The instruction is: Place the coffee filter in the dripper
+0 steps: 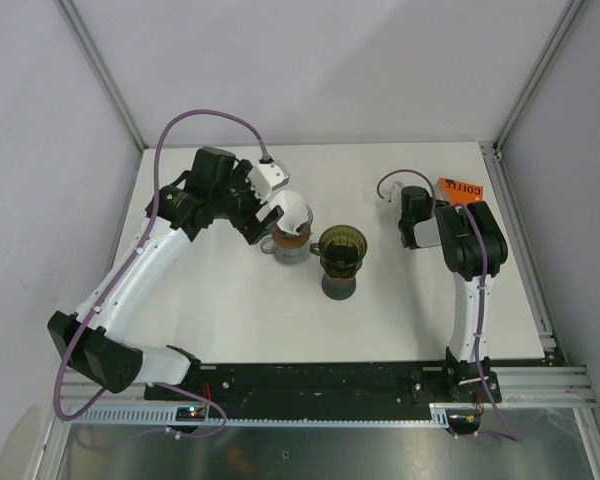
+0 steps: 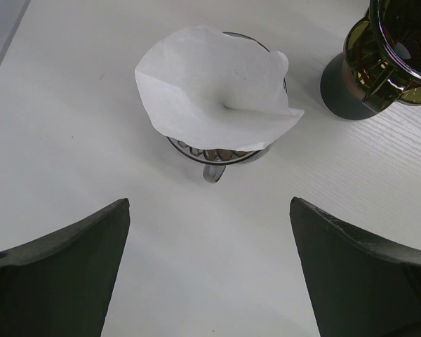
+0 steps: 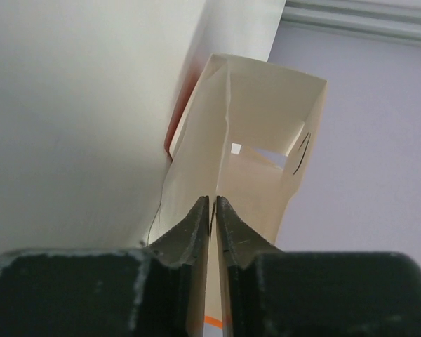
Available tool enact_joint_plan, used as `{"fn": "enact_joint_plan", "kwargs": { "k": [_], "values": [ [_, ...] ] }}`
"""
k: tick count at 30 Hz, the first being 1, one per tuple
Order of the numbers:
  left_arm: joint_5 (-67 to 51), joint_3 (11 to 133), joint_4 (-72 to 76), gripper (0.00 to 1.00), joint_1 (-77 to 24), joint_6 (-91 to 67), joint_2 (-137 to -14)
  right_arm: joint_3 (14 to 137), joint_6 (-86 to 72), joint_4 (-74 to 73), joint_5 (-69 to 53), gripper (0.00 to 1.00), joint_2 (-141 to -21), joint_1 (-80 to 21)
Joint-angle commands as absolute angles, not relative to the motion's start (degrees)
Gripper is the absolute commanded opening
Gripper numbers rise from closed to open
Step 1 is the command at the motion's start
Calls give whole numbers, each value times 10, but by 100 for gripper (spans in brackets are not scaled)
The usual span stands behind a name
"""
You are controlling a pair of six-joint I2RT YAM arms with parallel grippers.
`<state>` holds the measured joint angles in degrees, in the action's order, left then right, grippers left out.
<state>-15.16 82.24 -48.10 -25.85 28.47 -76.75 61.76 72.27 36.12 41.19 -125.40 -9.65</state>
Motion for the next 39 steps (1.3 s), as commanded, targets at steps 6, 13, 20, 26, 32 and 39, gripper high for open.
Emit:
{"fn": "enact_joint_plan", "kwargs": {
  "k": [6,13,20,26,32,39],
  "values": [
    [-165,824,-471,100,-254,286,-766,642,663,333,436,0,-1229,-108],
    [-170,828,-472,100,-254,284,-765,642,465,157,408,0,-1129,-130],
    [-173,832,-473,100,-254,285,-756,642,343,20,368,0,-1034,-144],
    [-173,833,-476,100,-255,285,-749,642,272,-72,326,0,-947,-163],
    [-160,843,-476,100,-254,282,-743,642,204,-104,251,0,-817,-158],
    [-156,883,-475,100,-254,245,-750,652,119,-136,99,0,-658,-153]
  ]
}}
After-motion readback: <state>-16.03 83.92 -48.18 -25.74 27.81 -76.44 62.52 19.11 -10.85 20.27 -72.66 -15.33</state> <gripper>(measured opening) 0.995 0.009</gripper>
